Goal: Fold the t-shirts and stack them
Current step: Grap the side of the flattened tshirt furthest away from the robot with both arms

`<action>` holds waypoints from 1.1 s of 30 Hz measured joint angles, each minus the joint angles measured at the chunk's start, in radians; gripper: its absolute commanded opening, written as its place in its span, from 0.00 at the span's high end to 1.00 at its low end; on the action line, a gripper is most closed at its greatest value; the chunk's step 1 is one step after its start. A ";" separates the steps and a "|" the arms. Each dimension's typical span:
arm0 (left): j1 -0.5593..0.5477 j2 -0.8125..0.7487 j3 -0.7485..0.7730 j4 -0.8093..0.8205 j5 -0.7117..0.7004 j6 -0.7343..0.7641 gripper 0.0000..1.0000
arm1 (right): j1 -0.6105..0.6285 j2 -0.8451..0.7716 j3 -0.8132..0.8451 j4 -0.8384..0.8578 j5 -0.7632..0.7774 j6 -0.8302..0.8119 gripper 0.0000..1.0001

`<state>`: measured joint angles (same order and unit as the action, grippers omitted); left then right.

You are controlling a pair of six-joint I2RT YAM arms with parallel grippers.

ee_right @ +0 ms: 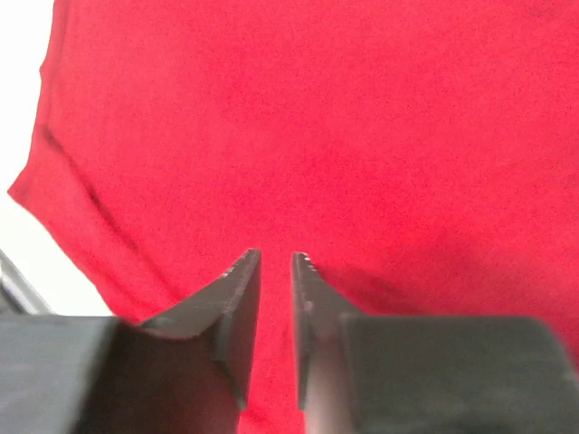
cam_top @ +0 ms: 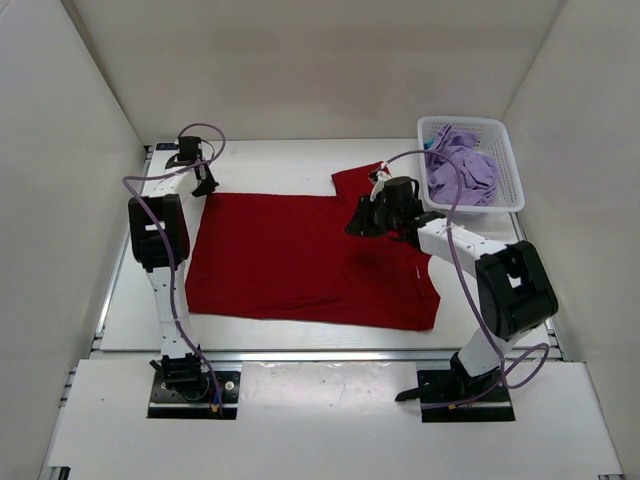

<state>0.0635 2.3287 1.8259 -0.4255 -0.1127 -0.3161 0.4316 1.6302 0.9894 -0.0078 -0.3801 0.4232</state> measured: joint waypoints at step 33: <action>-0.010 -0.141 -0.184 0.098 0.050 -0.041 1.00 | -0.225 1.095 1.605 -0.607 0.432 -0.182 0.49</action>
<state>0.0536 2.1880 1.6421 -0.3279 -0.0628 -0.3569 0.2070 2.7255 2.5946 -0.6147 0.0521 0.2417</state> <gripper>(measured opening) 0.022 0.498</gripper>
